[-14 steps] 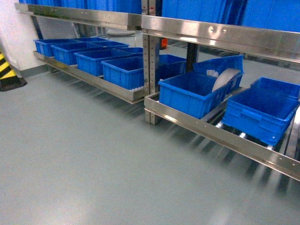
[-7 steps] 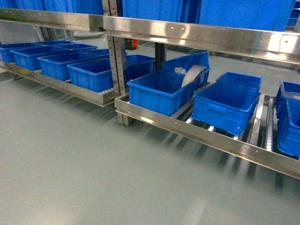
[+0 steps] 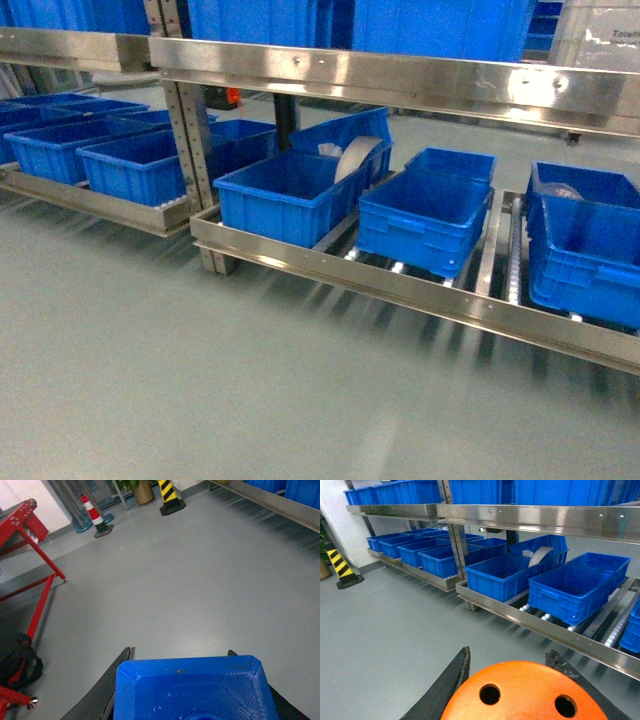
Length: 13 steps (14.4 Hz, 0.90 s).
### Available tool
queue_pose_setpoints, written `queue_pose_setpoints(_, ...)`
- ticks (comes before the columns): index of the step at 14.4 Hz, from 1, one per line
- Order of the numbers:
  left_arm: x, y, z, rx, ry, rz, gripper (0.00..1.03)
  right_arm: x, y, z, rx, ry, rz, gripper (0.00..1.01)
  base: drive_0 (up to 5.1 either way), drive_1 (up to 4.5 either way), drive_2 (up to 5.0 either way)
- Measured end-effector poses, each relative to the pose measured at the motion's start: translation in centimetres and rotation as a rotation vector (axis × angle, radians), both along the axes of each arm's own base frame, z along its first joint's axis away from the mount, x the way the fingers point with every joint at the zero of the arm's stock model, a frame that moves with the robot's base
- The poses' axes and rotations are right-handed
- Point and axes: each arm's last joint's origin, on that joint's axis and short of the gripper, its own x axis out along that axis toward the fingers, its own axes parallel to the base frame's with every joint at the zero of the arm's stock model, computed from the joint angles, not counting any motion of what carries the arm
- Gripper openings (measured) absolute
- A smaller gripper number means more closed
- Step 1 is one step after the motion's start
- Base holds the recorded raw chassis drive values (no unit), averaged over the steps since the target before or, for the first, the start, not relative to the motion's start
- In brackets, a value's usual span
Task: Sort blue parts and orange caps into right shelf containers
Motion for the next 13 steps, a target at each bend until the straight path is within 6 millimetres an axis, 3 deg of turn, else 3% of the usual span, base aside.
queue_pose_setpoints(13, 0.0, 0.0, 0.0, 0.0, 0.0, 0.0, 0.44, 0.0, 0.0, 0.0, 0.0, 0.0, 0.0, 0.41, -1.4, -1.42, -1.4)
